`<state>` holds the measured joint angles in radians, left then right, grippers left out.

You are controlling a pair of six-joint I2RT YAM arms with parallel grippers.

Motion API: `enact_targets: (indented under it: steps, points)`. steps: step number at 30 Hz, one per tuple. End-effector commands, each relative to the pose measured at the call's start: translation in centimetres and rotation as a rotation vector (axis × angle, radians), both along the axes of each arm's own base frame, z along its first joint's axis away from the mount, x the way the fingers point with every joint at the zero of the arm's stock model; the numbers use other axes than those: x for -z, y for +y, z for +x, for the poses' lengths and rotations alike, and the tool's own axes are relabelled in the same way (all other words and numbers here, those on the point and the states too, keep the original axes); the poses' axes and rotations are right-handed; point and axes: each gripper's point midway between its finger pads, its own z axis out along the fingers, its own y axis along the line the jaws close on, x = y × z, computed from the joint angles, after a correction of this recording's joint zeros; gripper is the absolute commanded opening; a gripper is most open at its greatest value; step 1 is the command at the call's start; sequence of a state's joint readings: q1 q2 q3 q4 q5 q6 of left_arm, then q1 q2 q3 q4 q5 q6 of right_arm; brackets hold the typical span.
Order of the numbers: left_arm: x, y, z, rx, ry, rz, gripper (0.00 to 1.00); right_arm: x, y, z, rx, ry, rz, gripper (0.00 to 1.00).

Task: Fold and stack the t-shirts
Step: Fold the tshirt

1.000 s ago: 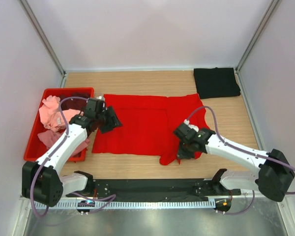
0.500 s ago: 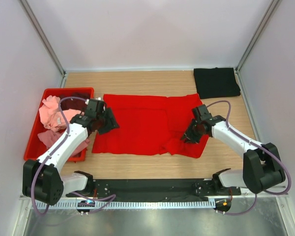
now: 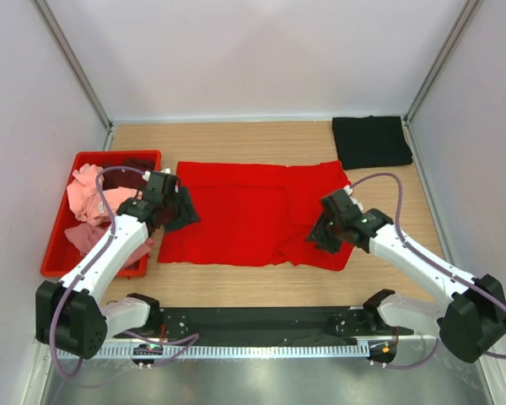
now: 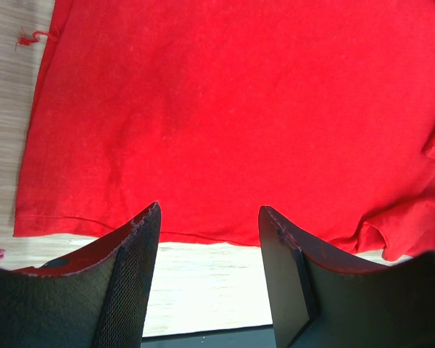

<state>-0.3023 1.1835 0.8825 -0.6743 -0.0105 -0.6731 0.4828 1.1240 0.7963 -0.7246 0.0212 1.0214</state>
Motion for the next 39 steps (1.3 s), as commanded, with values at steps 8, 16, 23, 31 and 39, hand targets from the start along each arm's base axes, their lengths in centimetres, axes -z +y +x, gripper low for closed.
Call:
enact_targets:
  steps: [8,16,23,31,39]
  points:
    - [-2.5,0.3,0.0,0.015,-0.068,0.0,0.58,3.7,3.8,-2.8,0.114,0.039,-0.034,0.45]
    - [-2.2,0.4,-0.3,0.016,-0.066,0.004,0.58,5.4,4.7,-2.1,0.169,0.043,-0.034,0.47]
    - [-2.2,0.9,-0.3,0.025,-0.065,0.032,0.57,3.2,1.9,-0.8,0.153,-0.072,-0.171,0.46]
    - [-1.7,0.5,-0.5,0.032,-0.053,0.015,0.57,2.7,-2.7,-0.8,0.15,-0.111,-0.348,0.43]
    - [-1.9,0.5,-0.5,0.033,-0.056,0.013,0.57,1.6,-4.6,1.3,0.162,-0.145,-0.347,0.42]
